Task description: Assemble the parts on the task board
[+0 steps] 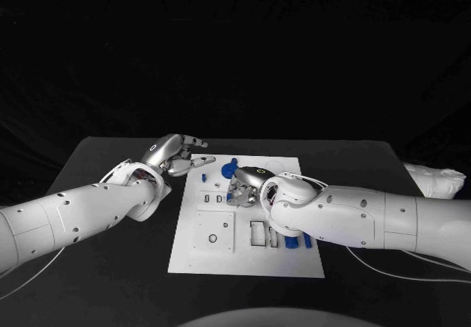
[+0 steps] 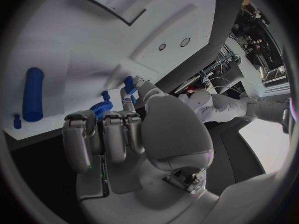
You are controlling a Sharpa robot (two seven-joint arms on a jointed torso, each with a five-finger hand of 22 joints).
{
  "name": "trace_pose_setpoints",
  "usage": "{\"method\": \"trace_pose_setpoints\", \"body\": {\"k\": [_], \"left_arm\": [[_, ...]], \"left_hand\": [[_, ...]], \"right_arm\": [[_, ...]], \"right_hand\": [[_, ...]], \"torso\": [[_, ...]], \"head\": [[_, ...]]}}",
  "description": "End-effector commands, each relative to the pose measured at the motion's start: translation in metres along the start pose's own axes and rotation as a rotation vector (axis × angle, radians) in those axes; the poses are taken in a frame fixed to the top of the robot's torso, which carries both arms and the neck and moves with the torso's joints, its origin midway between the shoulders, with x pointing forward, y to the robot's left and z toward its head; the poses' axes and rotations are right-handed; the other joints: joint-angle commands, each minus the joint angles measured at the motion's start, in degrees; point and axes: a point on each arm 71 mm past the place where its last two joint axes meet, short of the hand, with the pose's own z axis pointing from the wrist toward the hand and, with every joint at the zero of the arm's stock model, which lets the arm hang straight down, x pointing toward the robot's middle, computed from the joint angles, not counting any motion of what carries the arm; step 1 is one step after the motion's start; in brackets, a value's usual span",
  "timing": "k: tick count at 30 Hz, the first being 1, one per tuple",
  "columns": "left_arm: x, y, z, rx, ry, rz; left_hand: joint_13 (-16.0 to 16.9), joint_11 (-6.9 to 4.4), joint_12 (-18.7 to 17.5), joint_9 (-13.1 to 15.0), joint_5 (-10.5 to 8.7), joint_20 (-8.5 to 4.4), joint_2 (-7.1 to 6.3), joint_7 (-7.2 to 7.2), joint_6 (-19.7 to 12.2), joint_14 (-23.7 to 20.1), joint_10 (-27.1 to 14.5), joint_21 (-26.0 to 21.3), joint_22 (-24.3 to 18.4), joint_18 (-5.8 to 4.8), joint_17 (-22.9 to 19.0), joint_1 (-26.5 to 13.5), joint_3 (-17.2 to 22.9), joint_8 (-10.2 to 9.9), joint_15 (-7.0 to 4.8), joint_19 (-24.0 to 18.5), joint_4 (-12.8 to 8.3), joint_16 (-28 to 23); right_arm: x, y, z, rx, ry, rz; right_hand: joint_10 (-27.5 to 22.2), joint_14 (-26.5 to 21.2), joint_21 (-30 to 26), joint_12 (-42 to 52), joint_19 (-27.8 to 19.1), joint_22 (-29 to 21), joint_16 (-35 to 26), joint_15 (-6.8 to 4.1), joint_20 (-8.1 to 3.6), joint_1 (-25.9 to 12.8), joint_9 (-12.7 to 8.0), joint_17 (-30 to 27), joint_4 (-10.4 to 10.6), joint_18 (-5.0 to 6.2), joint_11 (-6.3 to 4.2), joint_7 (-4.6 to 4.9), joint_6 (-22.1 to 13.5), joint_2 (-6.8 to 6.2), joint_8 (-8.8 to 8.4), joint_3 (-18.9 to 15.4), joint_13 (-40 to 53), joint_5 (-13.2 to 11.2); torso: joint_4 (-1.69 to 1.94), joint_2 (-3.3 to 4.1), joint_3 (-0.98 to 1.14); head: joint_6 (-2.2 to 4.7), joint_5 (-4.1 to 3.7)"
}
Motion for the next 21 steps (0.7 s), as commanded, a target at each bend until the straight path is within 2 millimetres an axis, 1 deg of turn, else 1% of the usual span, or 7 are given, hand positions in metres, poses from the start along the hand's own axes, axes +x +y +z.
{"method": "trace_pose_setpoints", "body": {"k": [1,5,8,10,13,16,21], "left_arm": [[0.0003,-0.0020,0.0005,0.012,0.003,-0.003],[0.0004,-0.0020,0.0005,0.012,0.003,-0.003],[0.0004,-0.0020,0.0006,0.012,0.003,-0.003],[0.0003,-0.0020,0.0005,0.013,0.003,-0.002],[0.0000,-0.0017,0.0003,0.012,0.002,-0.002],[-0.0004,-0.0011,0.0000,0.010,0.002,-0.001],[-0.0006,-0.0008,-0.0002,0.010,0.002,-0.001]], "left_hand": [[15.1,0.22,0.1,-0.1,0.07,0.53,0.45,0.05,0.3,6.0,5.9,0.1,15.1,-0.43,15.1,0.0,-0.3,-0.2,0.10,6.0,-0.1,0.1],[15.1,0.22,0.1,-0.1,0.07,0.53,0.45,0.05,0.3,6.0,5.9,0.1,15.1,-0.43,15.1,0.0,-0.3,-0.2,0.10,6.0,-0.1,0.1],[15.1,0.22,0.1,-0.1,0.07,0.53,0.45,0.05,0.3,6.0,5.9,0.1,15.1,-0.43,15.1,0.0,-0.3,-0.2,0.10,6.0,-0.1,0.1],[15.1,0.22,0.1,-0.1,0.07,0.53,0.45,0.05,0.3,6.0,5.9,0.1,15.1,-0.43,15.1,0.0,-0.3,-0.2,0.10,6.0,-0.1,0.1],[15.1,0.22,0.1,-0.1,0.07,0.53,0.45,0.05,0.3,6.0,5.9,0.1,15.1,-0.43,15.1,0.0,-0.3,-0.2,0.10,6.0,-0.1,0.1],[15.1,0.23,0.1,-0.1,0.10,0.56,0.55,0.05,0.3,6.0,5.9,0.1,15.1,-0.43,15.1,0.2,-0.4,-0.3,0.10,6.0,-0.1,0.1],[15.1,0.23,0.1,-0.1,0.10,0.56,0.55,0.05,0.3,6.0,5.9,0.1,15.1,-0.43,15.1,0.2,-0.4,-0.3,0.10,6.0,-0.1,0.1]], "right_arm": [[0.0012,0.0002,0.0003,-0.014,0.009,0.005],[0.0014,0.0003,0.0009,-0.015,0.010,0.007],[0.0014,0.0003,0.0011,-0.014,0.008,0.008],[0.0013,0.0002,0.0010,-0.014,0.007,0.008],[0.0014,-0.0003,0.0006,-0.013,0.007,0.007],[0.0019,-0.0008,0.0001,-0.016,0.011,0.008],[0.0025,-0.0006,-0.0013,-0.018,0.015,0.010]], "right_hand": [[6.0,6.0,0.3,0.4,6.1,15.1,0.4,0.53,0.47,-0.1,-0.3,15.1,-0.3,-0.82,0.40,-0.42,0.0,-0.35,-0.52,-0.2,15.1,-0.3],[6.0,6.0,0.3,0.4,6.1,15.1,0.4,0.64,0.62,-0.3,-0.7,15.1,-0.3,-0.82,0.50,-0.31,-0.9,-0.50,-1.08,-0.2,15.1,-0.5],[6.0,6.0,0.3,0.4,6.1,15.1,0.4,0.79,0.82,-0.5,-1.3,15.1,-0.4,-0.82,0.74,-0.09,-2.7,-0.79,-1.29,-0.3,15.1,-0.6],[6.0,6.0,0.3,0.4,6.1,15.1,0.4,1.00,1.01,-0.8,-1.8,15.1,-0.5,-0.82,1.07,0.32,-4.4,-1.08,-1.29,-0.4,15.1,-0.8],[6.0,6.0,0.3,0.4,6.1,15.1,0.4,1.69,1.55,-1.8,-2.6,15.1,-0.3,-0.82,1.88,1.30,-7.5,-1.94,-1.23,-1.1,15.1,-1.5],[6.0,6.0,0.3,0.4,6.1,15.1,0.4,2.16,1.98,-3.8,-2.9,15.1,0.4,-0.82,2.26,1.66,-9.3,-3.23,-1.20,-2.5,15.1,-1.7],[6.0,6.0,0.3,0.4,6.1,15.1,0.4,2.49,2.31,-4.8,-3.0,15.1,0.8,-0.82,2.50,1.93,-10.3,-3.76,-1.12,-3.2,15.1,-1.5]], "torso": [[-0.05,-0.03,0.02],[0.01,-0.08,0.04],[0.07,-0.09,0.04],[0.04,-0.10,0.05],[0.02,-0.08,0.06],[-0.06,-0.07,0.04],[-0.08,-0.03,0.04]], "head": [[-0.09,-0.02],[-0.09,-0.12],[0.00,-0.21],[0.05,-0.19],[0.08,-0.15],[0.10,-0.11],[0.09,-0.22]]}}
